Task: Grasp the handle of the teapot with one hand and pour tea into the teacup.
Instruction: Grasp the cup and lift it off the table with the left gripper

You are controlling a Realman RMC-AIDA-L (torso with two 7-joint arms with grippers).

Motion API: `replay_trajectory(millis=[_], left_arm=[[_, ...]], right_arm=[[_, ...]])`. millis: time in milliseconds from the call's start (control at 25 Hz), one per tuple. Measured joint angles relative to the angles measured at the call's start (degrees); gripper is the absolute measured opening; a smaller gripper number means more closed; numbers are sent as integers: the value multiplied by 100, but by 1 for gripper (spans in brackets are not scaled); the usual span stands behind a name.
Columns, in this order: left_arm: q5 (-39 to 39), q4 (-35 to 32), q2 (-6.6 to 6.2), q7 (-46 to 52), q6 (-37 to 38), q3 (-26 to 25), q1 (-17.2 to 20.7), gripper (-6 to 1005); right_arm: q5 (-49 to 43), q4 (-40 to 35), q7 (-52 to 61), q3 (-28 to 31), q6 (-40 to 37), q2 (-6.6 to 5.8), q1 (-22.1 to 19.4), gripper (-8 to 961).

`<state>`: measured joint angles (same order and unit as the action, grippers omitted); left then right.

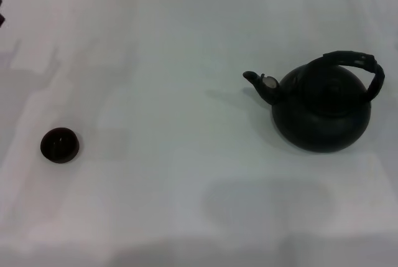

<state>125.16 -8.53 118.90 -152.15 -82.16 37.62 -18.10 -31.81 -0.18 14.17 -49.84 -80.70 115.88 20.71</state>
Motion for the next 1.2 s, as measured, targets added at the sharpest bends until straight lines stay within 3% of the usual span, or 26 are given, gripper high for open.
replay_trajectory(millis=[200, 480, 640, 960, 1200], left_arm=[[-50, 30, 18, 186, -189, 0, 33, 815], [-135, -263, -29, 1277, -203, -1, 278, 811], [-824, -832, -26, 1974, 47, 1, 370, 803], [-3603, -3449, 5, 6055, 1203, 73, 428, 805], [-5376, -5388, -11, 8484, 1160, 547, 437, 804]], right_arm=[[-2, 57, 16, 11, -1, -4, -23, 884], [-1, 78, 70, 2, -13, -7, -47, 884], [-4, 76, 86, -16, 34, -19, -52, 884], [10, -83, 67, -11, -64, -38, -50, 885], [-2, -4, 52, -3, -25, -30, -50, 885]])
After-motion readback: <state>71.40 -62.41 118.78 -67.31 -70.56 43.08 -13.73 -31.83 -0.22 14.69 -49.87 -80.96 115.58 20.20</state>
